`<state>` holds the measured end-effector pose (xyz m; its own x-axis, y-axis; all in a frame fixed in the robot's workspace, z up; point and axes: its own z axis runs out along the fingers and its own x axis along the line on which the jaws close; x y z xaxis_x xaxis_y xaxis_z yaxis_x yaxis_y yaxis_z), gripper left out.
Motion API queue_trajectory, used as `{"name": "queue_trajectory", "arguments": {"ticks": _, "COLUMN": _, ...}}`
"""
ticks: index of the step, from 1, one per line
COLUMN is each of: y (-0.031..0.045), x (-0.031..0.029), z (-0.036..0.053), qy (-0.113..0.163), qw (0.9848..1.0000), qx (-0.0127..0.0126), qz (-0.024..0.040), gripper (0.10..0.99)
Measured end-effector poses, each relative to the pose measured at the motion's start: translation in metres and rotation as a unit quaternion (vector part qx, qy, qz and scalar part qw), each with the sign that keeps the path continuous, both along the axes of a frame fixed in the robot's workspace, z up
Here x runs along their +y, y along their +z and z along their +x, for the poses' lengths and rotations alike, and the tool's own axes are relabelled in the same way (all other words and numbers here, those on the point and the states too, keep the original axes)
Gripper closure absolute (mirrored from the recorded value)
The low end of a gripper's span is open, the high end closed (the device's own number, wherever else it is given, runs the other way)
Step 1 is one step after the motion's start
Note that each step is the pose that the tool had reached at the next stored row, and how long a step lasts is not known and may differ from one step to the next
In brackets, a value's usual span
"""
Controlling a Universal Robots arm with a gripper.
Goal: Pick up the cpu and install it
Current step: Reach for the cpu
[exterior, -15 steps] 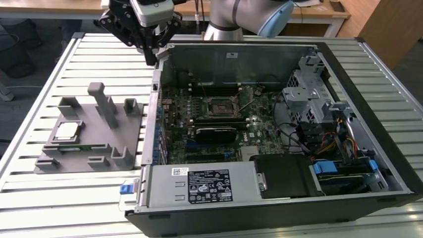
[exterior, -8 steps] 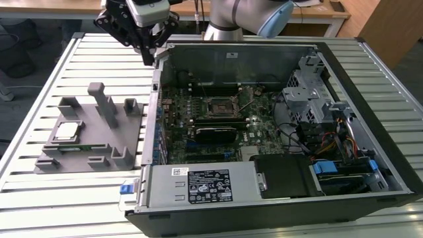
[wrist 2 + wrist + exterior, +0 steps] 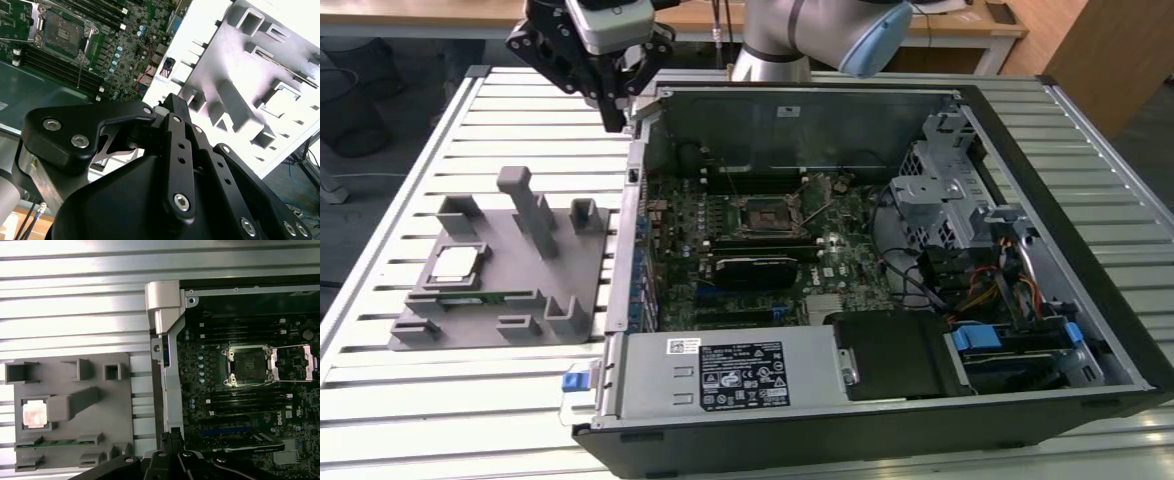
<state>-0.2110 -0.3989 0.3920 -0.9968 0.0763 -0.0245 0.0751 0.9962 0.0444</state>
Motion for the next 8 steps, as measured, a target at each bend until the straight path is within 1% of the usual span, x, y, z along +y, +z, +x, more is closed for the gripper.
{"name": "queue_trajectory", "arguments": {"ticks": 8, "y": -0.0002, "x": 0.0000, "z": -0.0047, "qy": 0.000, "qw": 1.0000, "qx": 0.0000, "qz": 0.0000, "gripper": 0.980}}
